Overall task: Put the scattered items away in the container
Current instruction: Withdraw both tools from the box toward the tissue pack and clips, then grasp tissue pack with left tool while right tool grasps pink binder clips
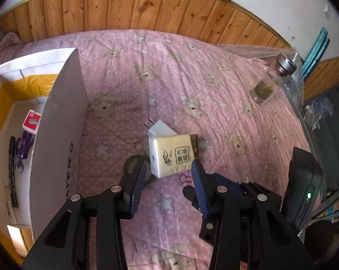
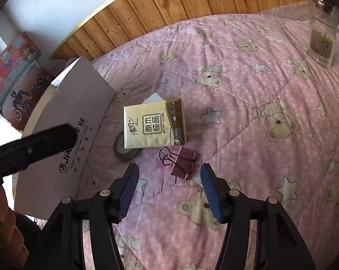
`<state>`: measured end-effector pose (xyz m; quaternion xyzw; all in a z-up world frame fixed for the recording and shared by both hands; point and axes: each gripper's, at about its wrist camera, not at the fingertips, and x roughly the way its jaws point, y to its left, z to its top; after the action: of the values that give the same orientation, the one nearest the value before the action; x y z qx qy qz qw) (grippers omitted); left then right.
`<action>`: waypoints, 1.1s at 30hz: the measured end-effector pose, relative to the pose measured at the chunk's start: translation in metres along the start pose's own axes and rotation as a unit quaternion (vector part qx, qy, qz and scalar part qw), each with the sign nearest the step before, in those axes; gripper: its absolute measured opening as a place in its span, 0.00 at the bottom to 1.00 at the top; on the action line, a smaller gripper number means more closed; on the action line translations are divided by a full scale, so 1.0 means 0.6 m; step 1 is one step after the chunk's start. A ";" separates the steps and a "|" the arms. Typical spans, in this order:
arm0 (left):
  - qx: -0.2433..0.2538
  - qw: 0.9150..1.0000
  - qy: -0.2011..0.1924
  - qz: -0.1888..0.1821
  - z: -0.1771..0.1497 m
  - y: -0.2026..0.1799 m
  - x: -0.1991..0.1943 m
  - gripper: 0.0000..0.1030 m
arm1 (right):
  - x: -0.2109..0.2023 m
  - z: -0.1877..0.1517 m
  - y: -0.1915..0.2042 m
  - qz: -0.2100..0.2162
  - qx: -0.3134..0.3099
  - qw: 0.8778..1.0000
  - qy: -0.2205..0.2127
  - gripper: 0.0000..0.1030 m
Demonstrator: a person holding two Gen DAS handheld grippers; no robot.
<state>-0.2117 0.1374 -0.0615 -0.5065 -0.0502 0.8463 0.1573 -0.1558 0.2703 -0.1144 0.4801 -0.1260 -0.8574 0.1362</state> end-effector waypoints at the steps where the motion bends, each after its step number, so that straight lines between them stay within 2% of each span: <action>1: -0.002 1.000 -0.001 0.003 0.006 0.001 0.013 0.43 | 0.007 0.001 0.000 -0.005 -0.008 1.000 -0.001 0.56; 2: -0.004 1.000 -0.002 0.002 0.011 0.001 0.028 0.43 | 0.014 0.001 -0.003 -0.009 -0.012 1.000 0.000 0.49; 3: -0.007 1.000 0.001 0.000 0.013 0.001 0.042 0.43 | 0.019 0.000 -0.007 -0.013 -0.012 1.000 0.004 0.35; 5: -0.023 0.999 0.020 -0.018 0.012 0.002 0.070 0.43 | 0.023 0.000 -0.025 -0.027 -0.001 1.000 0.012 0.23; 6: -0.034 0.998 0.033 -0.035 0.006 0.001 0.081 0.43 | 0.019 0.003 -0.034 -0.026 0.010 1.000 0.013 0.21; 8: -0.034 0.992 0.079 -0.089 -0.014 -0.013 0.099 0.43 | 0.002 0.007 -0.055 -0.056 0.031 0.998 0.019 0.20; 9: -0.024 0.989 0.095 -0.107 -0.025 -0.022 0.101 0.43 | -0.010 0.009 -0.069 -0.066 0.044 0.997 0.018 0.20; 10: -0.013 0.989 0.099 -0.111 -0.036 -0.030 0.098 0.43 | -0.019 0.009 -0.083 -0.069 0.058 0.996 0.018 0.20; 12: 0.006 0.990 0.092 -0.102 -0.048 -0.039 0.084 0.43 | -0.038 0.007 -0.112 -0.067 0.086 0.994 0.015 0.20; 15: 0.036 0.996 0.046 -0.069 -0.044 -0.045 0.056 0.44 | -0.064 0.005 -0.143 -0.054 0.120 0.991 0.007 0.20; 18: 0.082 0.996 0.013 -0.043 -0.021 -0.061 0.056 0.45 | -0.077 0.013 -0.151 -0.041 0.135 0.990 -0.002 0.20; 20: 0.116 0.992 -0.001 -0.047 -0.012 -0.074 0.070 0.46 | -0.085 0.013 -0.149 -0.037 0.136 0.990 -0.008 0.20; 21: 0.132 0.990 0.006 -0.054 -0.007 -0.079 0.085 0.47 | -0.087 0.013 -0.148 -0.033 0.136 0.990 -0.009 0.20; 23: 0.153 0.987 0.026 -0.043 -0.005 -0.087 0.124 0.47 | -0.090 0.015 -0.146 -0.031 0.137 0.990 -0.009 0.20; 25: 0.185 0.983 0.000 -0.023 -0.007 -0.096 0.136 0.48 | -0.089 0.014 -0.147 -0.030 0.140 0.990 -0.007 0.22; 27: 0.182 0.983 -0.001 -0.022 -0.002 -0.095 0.141 0.51 | -0.086 0.008 -0.149 -0.031 0.146 0.989 -0.003 0.22; 33: 0.118 0.991 0.010 -0.056 0.014 -0.066 0.138 0.50 | -0.086 0.004 -0.161 -0.021 0.161 0.987 -0.004 0.23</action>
<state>-0.2466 0.2014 -0.1174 -0.4889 0.0234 0.8313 0.2633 -0.1425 0.3786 -0.1058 0.4948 -0.2528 -0.8305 0.0386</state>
